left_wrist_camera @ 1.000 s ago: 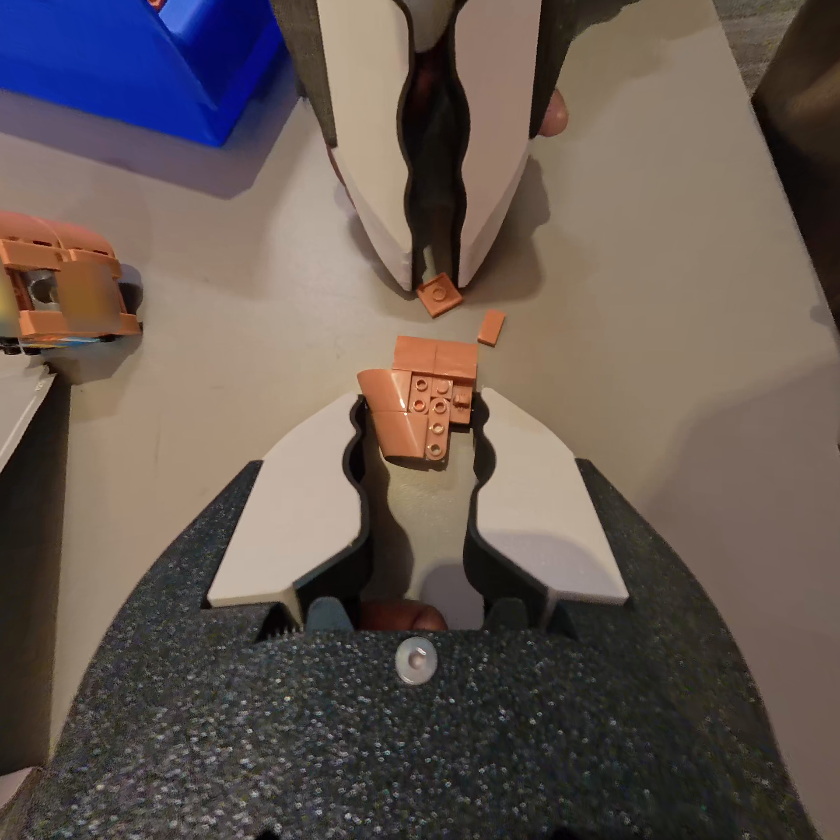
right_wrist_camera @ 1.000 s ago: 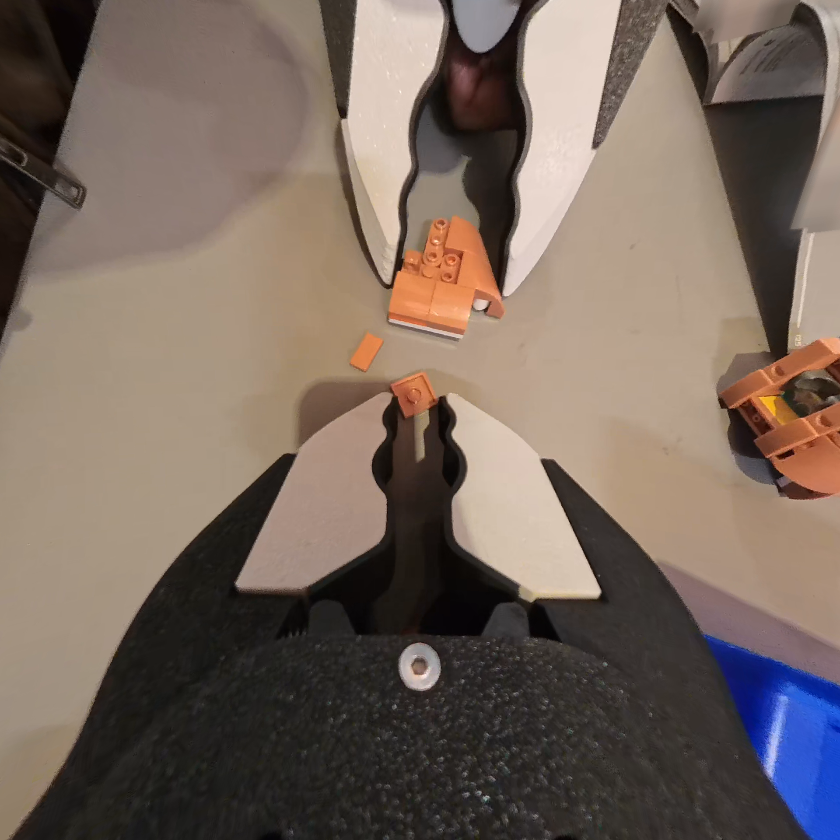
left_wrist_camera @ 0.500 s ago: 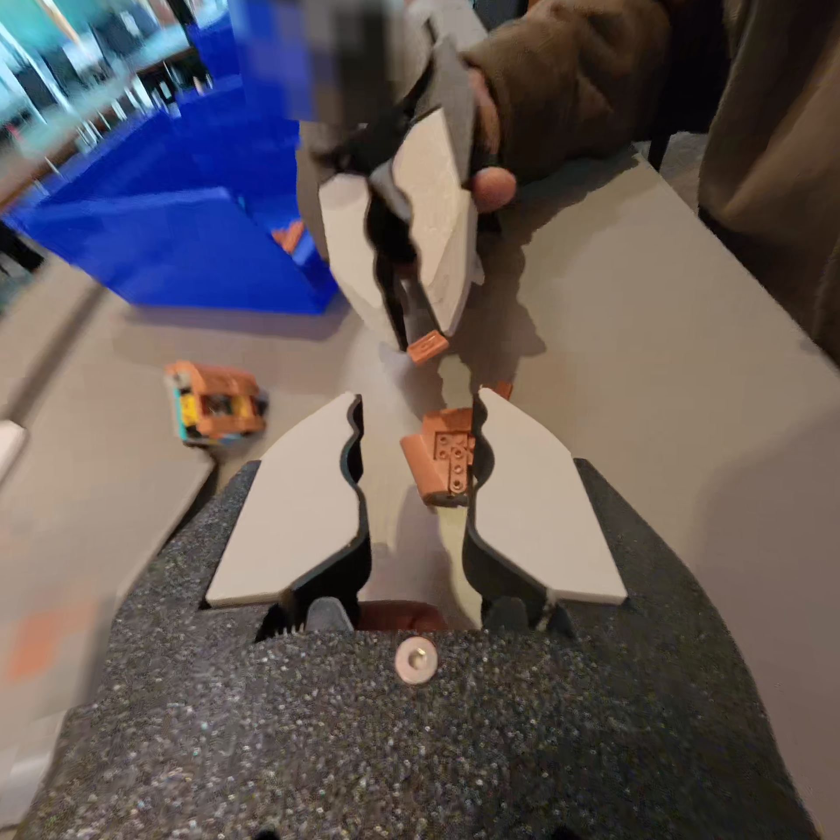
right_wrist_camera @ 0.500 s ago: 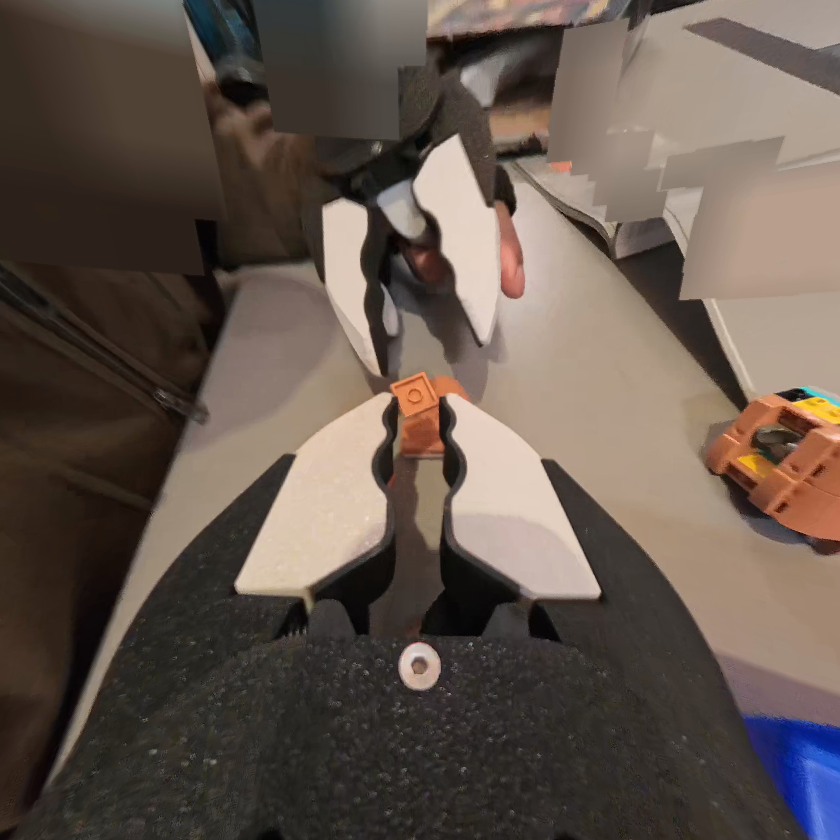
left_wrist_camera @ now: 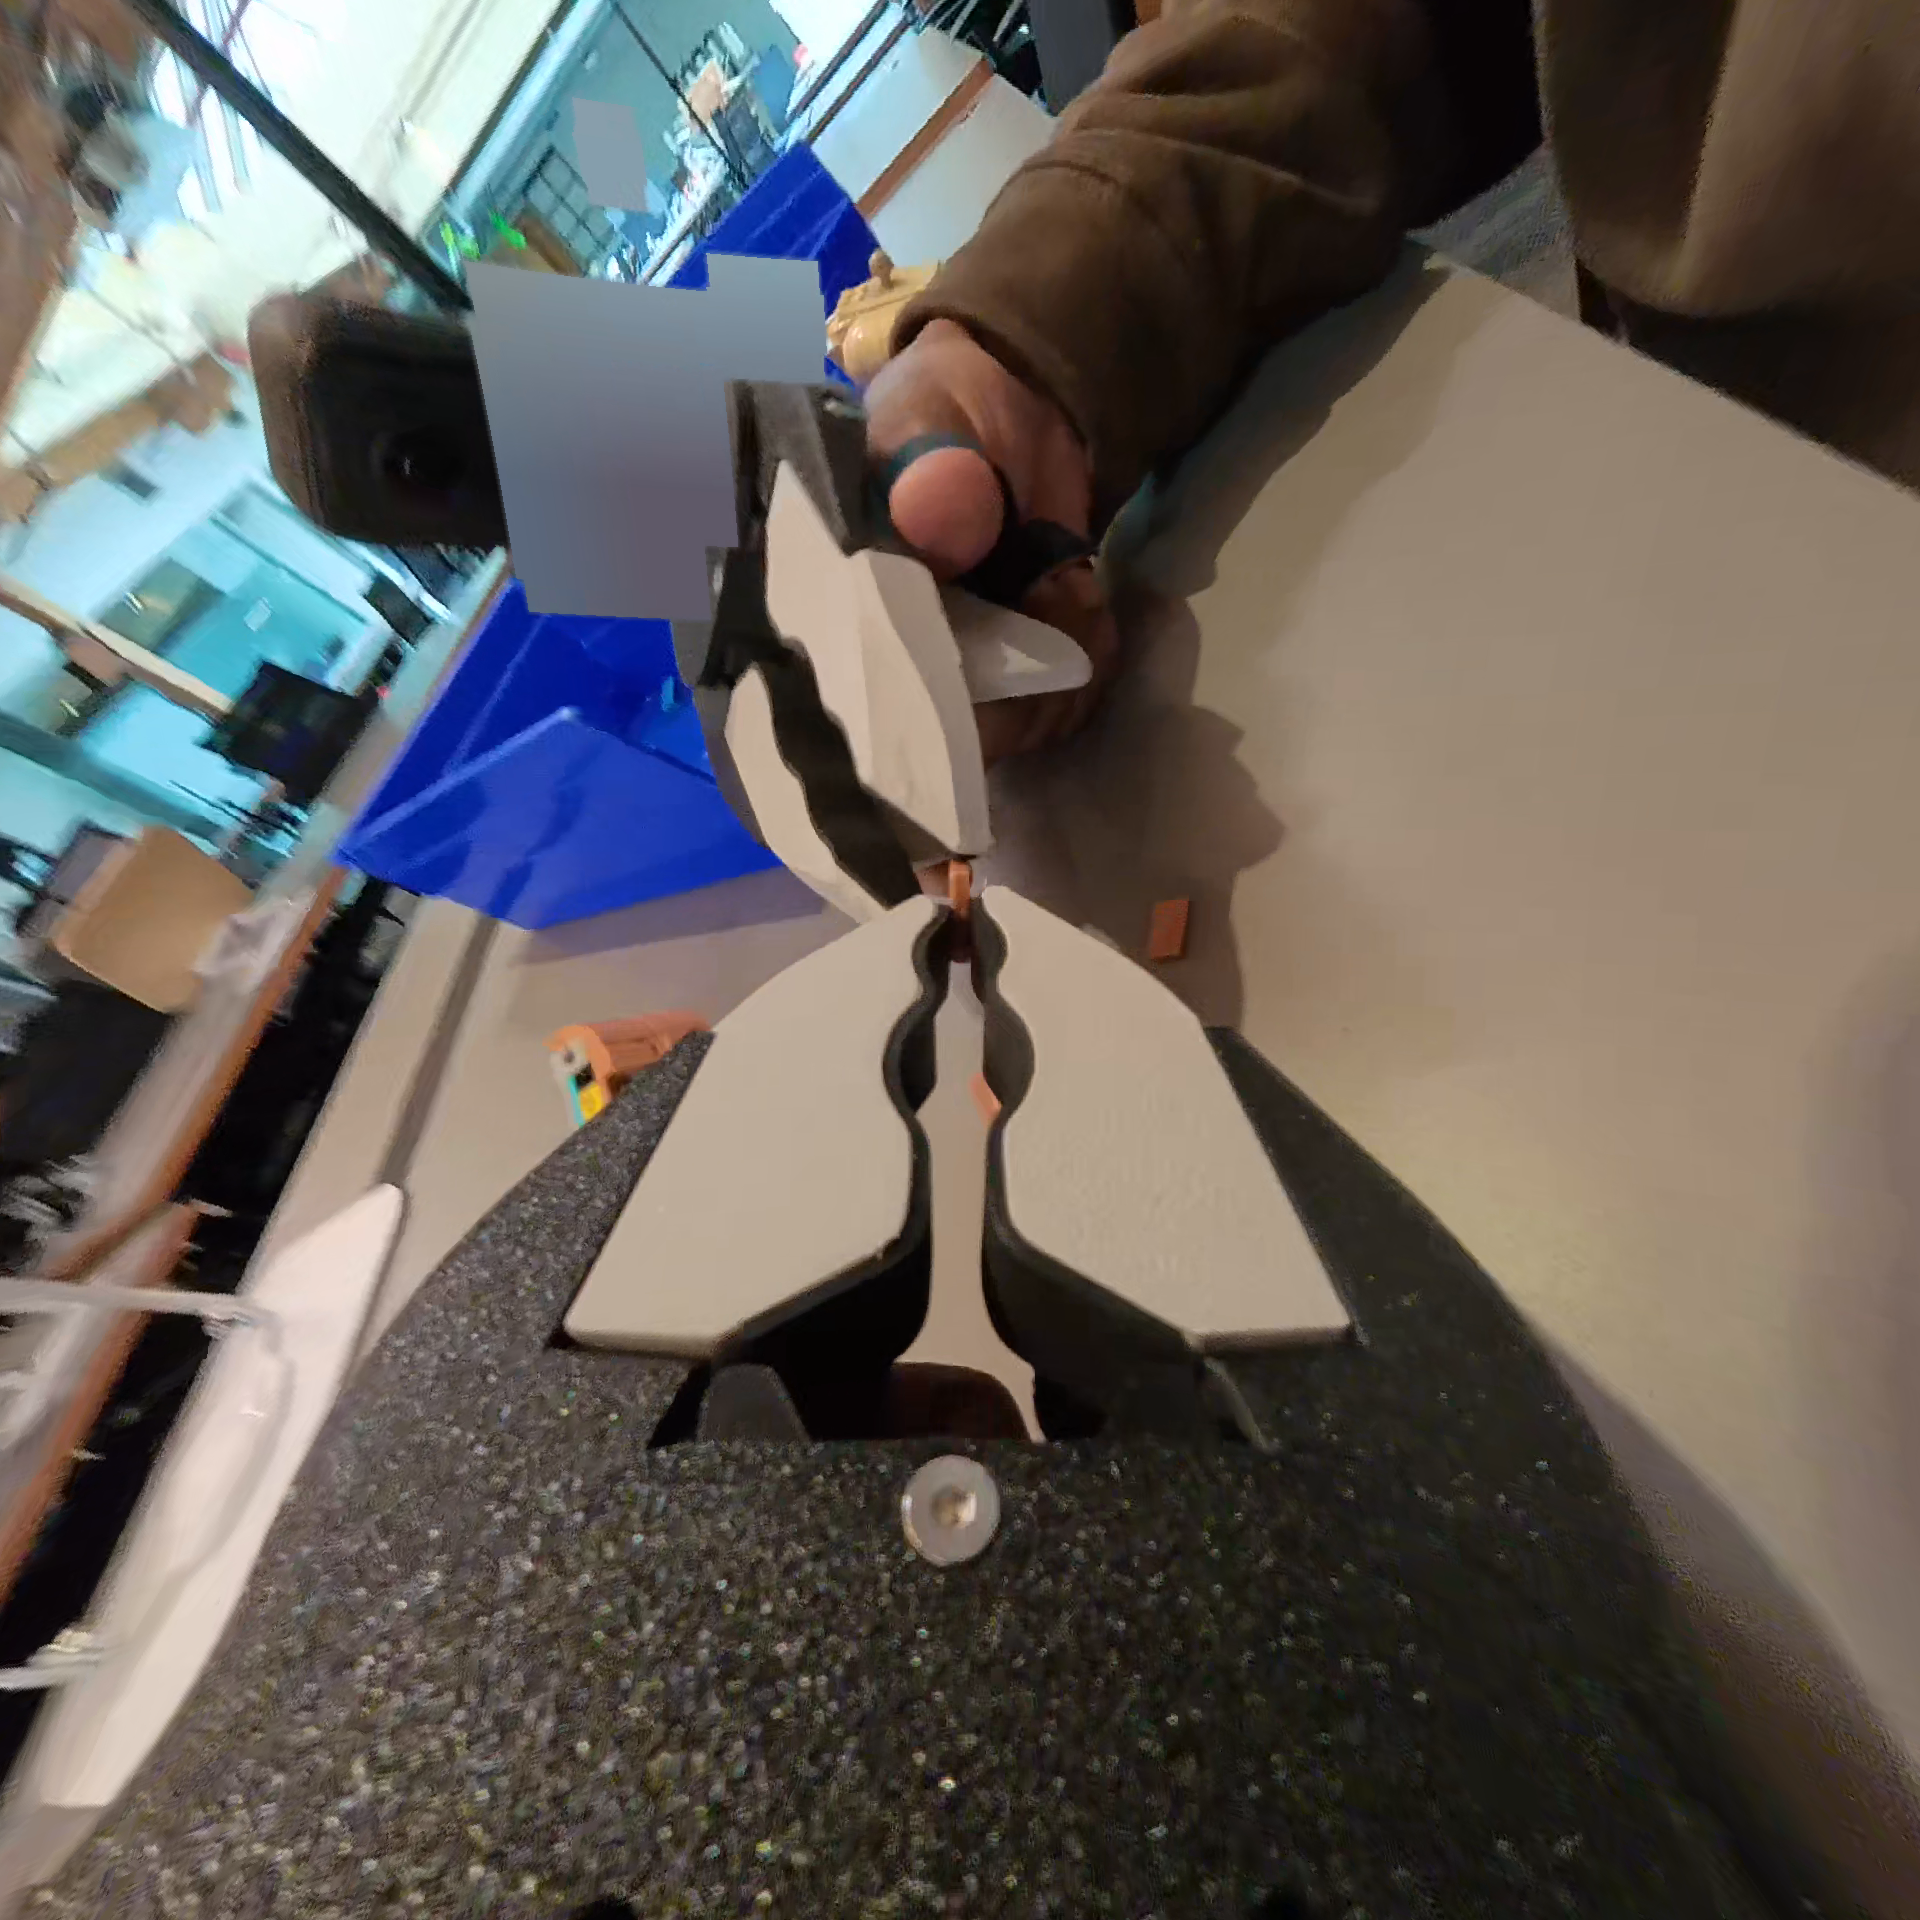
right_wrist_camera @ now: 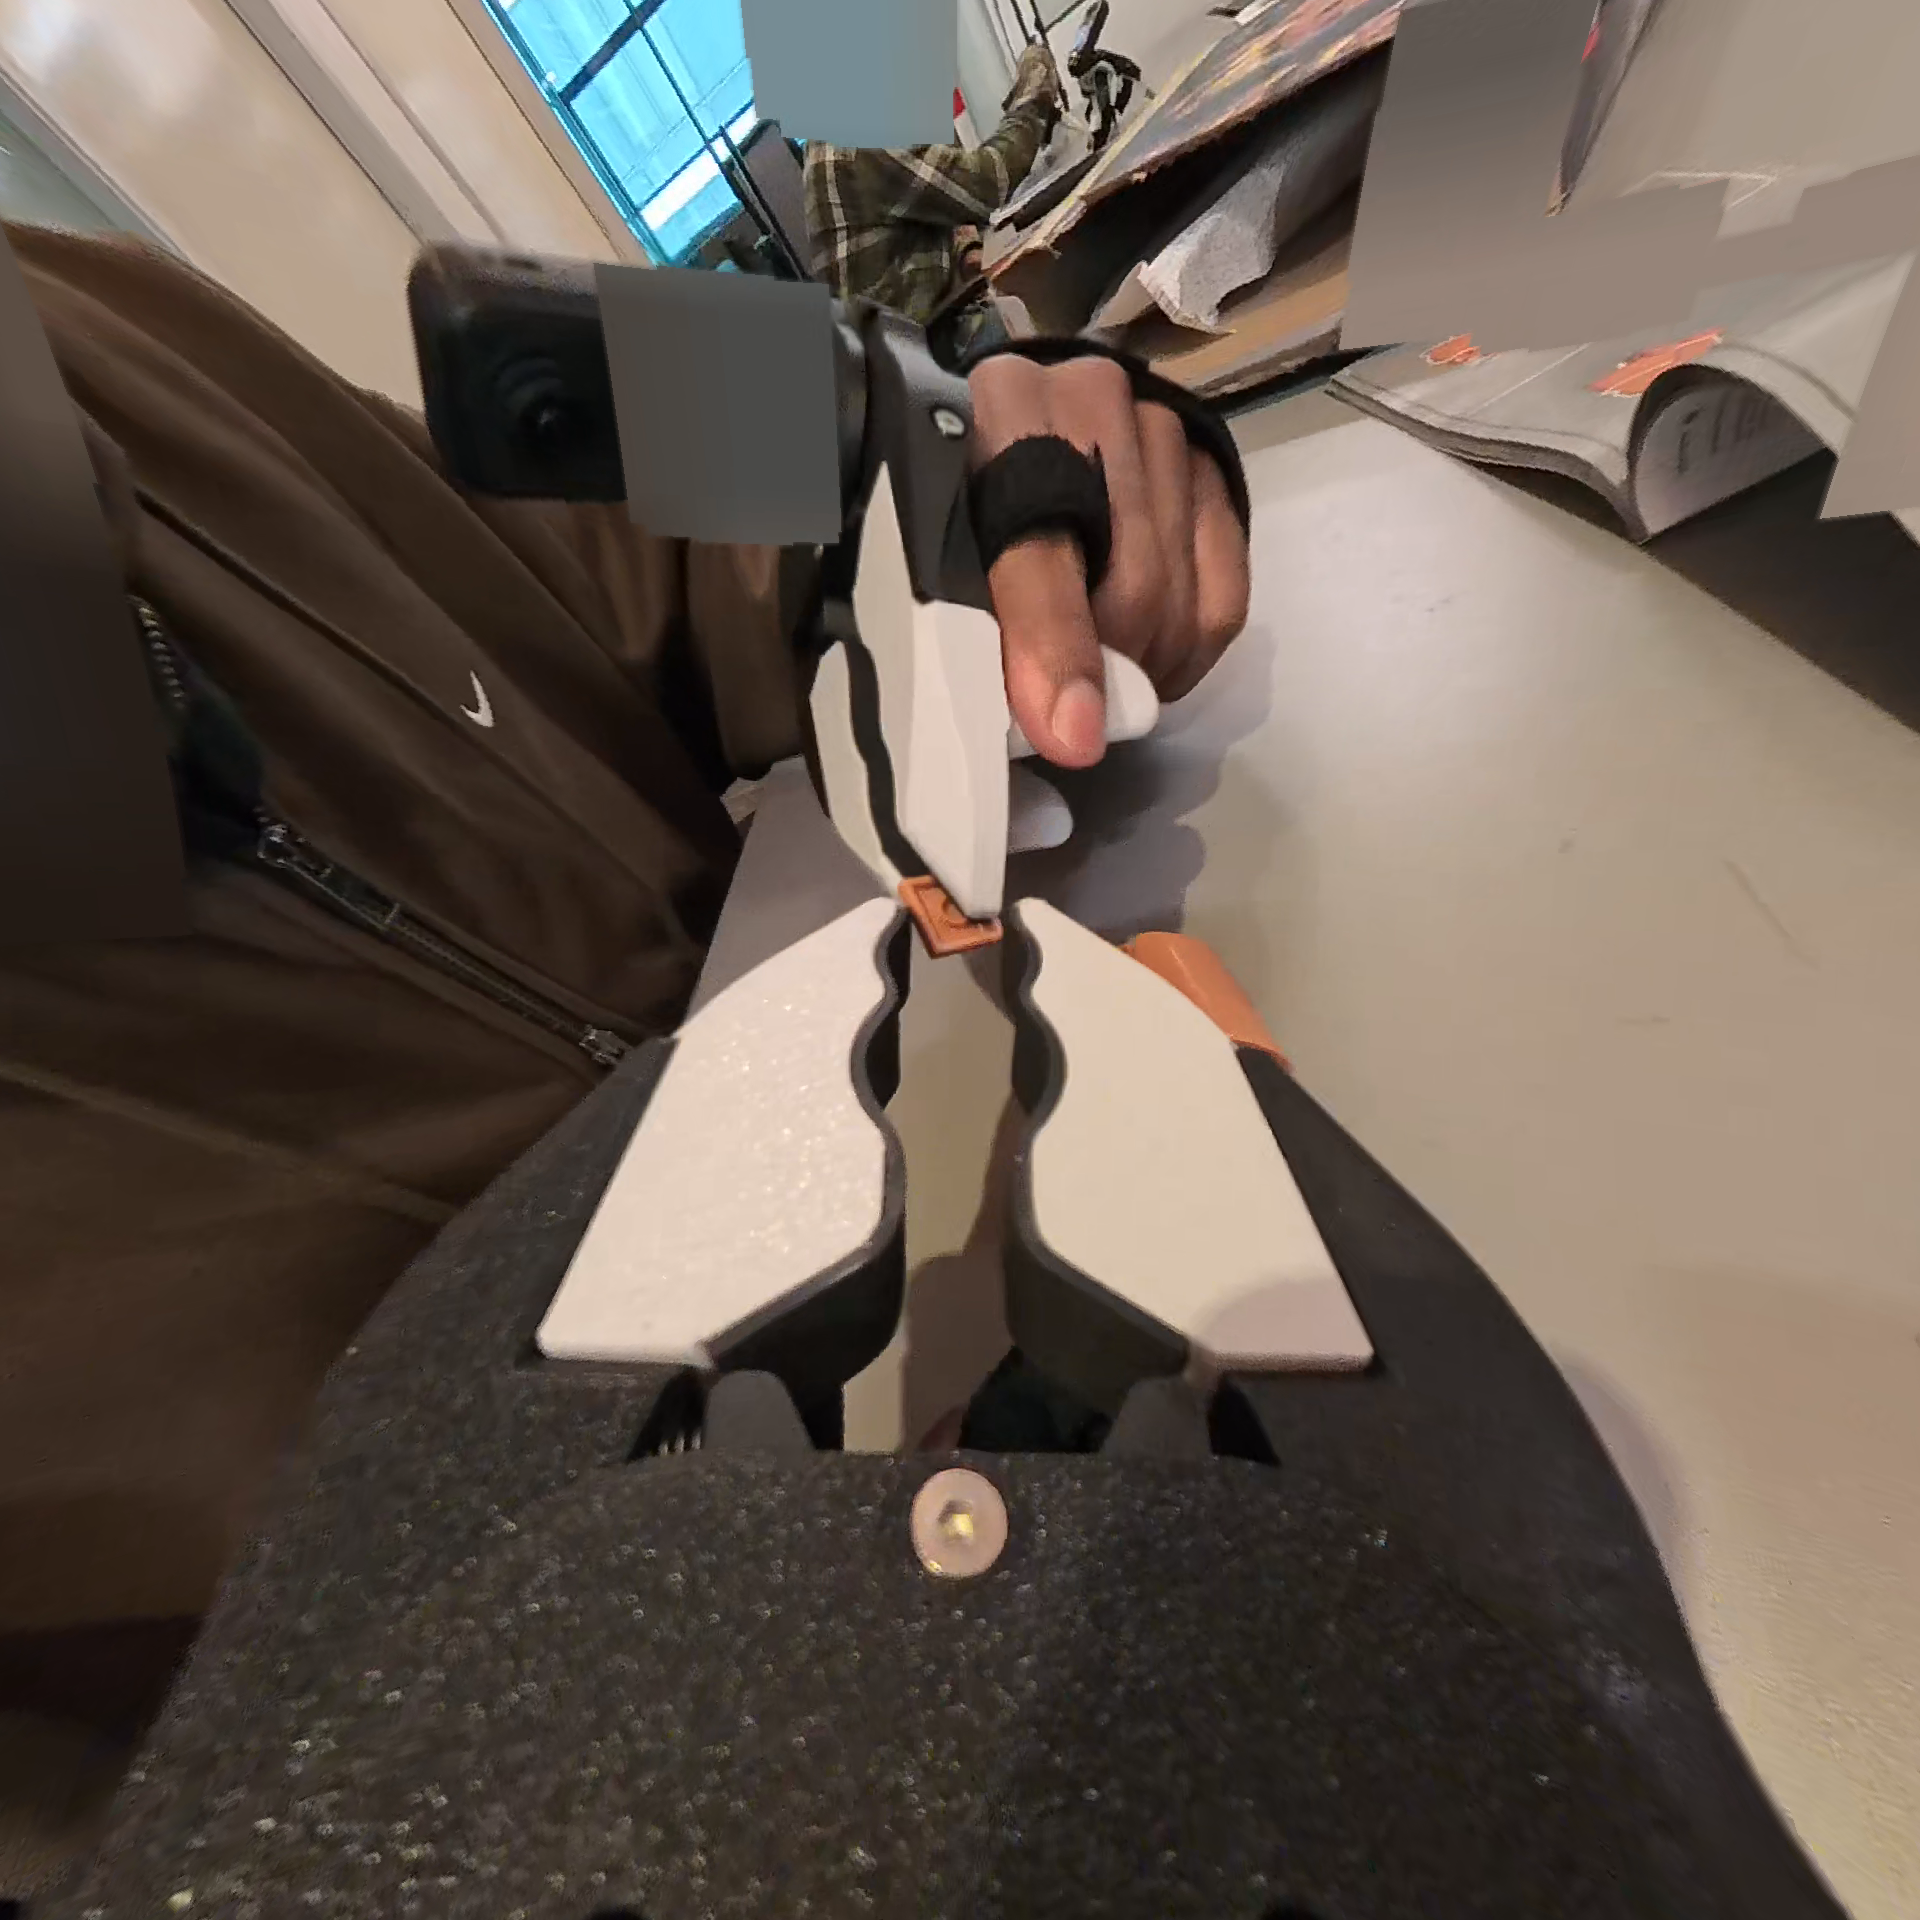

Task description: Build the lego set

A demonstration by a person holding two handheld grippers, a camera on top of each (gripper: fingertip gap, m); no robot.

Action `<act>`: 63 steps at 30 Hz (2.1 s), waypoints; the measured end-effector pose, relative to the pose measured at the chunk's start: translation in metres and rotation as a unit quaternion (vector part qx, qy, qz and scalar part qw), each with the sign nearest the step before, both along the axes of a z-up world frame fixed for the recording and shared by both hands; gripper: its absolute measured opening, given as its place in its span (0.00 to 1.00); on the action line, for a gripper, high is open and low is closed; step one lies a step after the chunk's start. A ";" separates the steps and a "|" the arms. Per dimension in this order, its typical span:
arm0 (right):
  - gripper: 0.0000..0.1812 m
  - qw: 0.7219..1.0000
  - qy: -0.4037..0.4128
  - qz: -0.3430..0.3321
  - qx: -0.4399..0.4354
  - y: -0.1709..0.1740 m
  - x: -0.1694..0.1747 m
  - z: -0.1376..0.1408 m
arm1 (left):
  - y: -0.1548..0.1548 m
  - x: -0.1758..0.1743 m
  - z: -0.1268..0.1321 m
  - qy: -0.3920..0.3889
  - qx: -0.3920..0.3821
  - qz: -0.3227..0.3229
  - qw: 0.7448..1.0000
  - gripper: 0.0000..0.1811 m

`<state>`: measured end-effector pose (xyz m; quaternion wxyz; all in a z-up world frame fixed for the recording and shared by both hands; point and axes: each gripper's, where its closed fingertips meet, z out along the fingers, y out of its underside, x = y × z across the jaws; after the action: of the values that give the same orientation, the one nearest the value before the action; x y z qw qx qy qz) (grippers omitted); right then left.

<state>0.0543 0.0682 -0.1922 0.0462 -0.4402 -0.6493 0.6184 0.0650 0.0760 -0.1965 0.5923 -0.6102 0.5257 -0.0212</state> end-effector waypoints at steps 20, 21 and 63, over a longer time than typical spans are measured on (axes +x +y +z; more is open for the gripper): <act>0.18 0.792 0.314 -0.196 0.486 0.034 -0.030 0.022 | 0.025 -0.030 0.024 -0.544 -0.413 0.055 0.728 0.02; 0.18 0.794 0.316 -0.196 0.482 0.034 -0.029 0.022 | 0.025 -0.030 0.024 -0.545 -0.415 0.054 0.726 0.02; 0.09 0.949 0.104 -0.067 0.289 0.021 0.001 -0.018 | 0.014 -0.004 -0.058 -0.075 -0.341 0.132 0.928 0.25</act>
<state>0.0551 0.0893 -0.2101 0.2795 -0.3836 -0.7611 0.4421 0.0611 0.0899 -0.2549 0.3841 -0.8357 0.3555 -0.1666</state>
